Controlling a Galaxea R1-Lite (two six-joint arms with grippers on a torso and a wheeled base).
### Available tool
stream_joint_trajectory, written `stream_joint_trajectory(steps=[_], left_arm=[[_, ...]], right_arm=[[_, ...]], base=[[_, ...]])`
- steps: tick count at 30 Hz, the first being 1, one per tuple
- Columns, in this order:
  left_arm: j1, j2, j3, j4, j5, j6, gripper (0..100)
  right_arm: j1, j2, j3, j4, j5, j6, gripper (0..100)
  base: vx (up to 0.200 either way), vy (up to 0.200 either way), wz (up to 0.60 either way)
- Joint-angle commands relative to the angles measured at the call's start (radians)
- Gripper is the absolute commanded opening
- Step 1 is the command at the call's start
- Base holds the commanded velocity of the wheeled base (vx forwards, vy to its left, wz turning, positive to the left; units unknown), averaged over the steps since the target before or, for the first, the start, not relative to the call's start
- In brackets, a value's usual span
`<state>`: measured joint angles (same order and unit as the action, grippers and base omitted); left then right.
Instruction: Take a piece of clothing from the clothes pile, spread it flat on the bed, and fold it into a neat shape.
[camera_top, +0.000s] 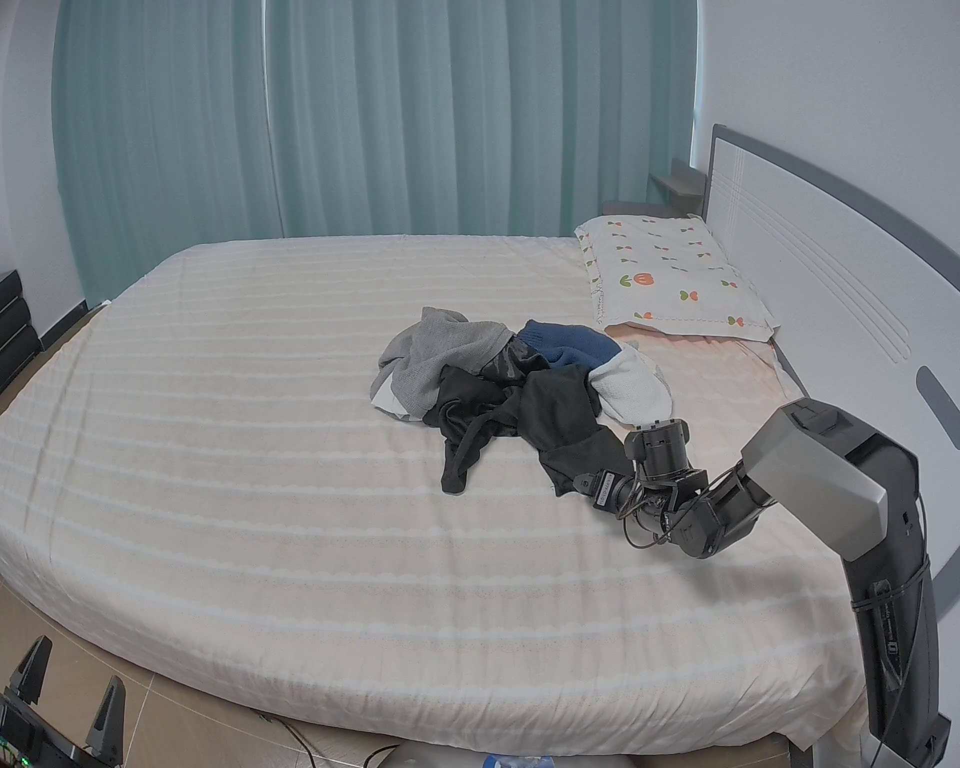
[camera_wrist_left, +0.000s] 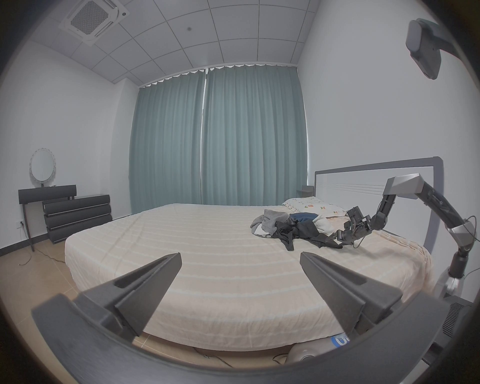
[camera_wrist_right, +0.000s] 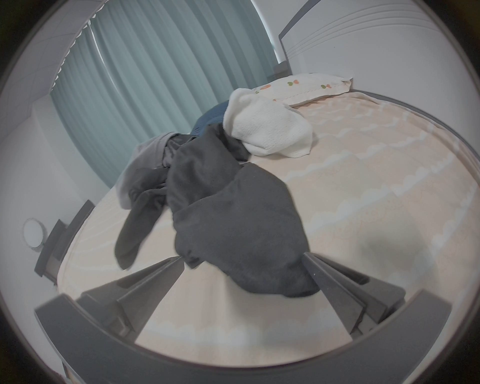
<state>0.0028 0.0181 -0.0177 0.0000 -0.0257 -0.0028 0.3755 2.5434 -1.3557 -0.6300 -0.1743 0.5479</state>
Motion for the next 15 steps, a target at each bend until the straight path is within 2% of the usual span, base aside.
stream_joint_trajectory(steps=[1,12,13,15], left_arm=[[0.0,-0.018,0.016,0.0,0.0,0.0,100],[0.0,-0.018,0.016,0.0,0.0,0.0,100],[0.0,-0.018,0.016,0.0,0.0,0.0,100],[0.0,-0.018,0.016,0.0,0.0,0.0,100]], right_arm=[[-0.014,0.087,-0.072,0.0,-0.041,0.001,100],[-0.021,0.1,-0.097,-0.011,-0.045,0.004,100],[-0.021,0.098,-0.097,-0.013,-0.044,0.004,0],[-0.021,0.095,-0.095,-0.019,-0.044,0.012,0]], base=[[0.0,0.0,0.0],[0.0,0.0,0.0],[0.0,0.0,0.0],[0.0,0.0,0.0]])
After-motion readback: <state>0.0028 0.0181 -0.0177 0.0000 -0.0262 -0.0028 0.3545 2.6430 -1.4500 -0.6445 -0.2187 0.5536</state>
